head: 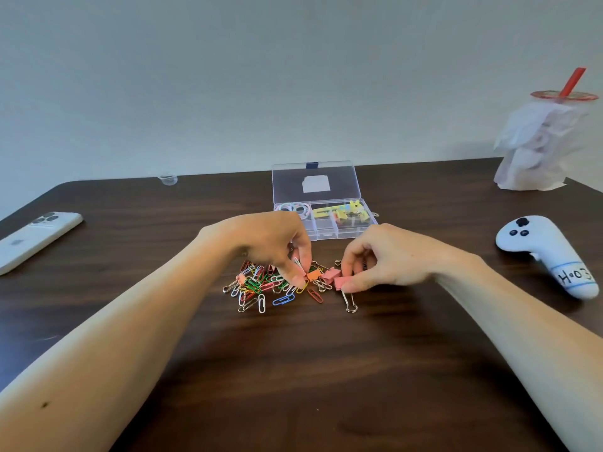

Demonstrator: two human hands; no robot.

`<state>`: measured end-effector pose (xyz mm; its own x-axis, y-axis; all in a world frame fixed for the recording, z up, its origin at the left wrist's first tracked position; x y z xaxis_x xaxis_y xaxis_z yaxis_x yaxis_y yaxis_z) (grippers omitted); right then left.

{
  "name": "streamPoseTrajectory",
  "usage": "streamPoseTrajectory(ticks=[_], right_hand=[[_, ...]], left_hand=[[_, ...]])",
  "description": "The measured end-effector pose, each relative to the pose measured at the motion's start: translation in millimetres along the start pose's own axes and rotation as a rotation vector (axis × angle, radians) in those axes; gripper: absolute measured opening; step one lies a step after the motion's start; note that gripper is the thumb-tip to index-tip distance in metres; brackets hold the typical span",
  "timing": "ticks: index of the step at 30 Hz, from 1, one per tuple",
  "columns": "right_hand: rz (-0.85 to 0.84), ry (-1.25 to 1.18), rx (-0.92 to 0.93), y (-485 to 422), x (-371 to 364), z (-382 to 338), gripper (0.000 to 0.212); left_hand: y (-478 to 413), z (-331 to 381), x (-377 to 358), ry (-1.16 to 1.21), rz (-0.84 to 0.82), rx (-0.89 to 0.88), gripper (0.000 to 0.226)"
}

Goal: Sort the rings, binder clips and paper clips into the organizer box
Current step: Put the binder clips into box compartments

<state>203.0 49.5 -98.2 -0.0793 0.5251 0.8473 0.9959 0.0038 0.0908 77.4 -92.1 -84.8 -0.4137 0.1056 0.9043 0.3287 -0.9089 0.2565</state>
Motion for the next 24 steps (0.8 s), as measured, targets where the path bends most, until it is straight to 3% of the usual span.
streamPoseTrajectory(ticks=[5,10,12,16,24], right_hand=[[0.088,0.009,-0.04,-1,4,1,0.022],[0.16,0.064,-0.095,0,2,-2,0.035],[0.154,0.097,-0.1,-2,-1,-5,0.028],[0.162,0.069,-0.123,-2,1,-5,0.014],[0.146,-0.02,-0.188,3,6,-3,0.024]], left_hand=[[1,-5,7,0.032,0.03,0.03,0.033],[6,-6,12,-0.042,0.043,0.103,0.045],[5,-4,9,-0.051,0.034,0.117,0.045],[3,-4,9,-0.019,0.054,0.117,0.04],[2,-7,11,0.078,0.055,0.023,0.019]])
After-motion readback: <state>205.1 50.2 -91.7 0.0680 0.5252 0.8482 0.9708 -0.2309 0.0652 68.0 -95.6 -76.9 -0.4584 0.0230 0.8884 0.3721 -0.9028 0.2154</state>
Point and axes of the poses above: each hand's wrist, its own y-axis away from the middle knuckle, its own x-axis out of the back of the hand, z = x × y, the point moved 3 cm from there along -y, towards the middle knuckle, and after that the axes turned 1 degree about z, right-handed, at the moved point
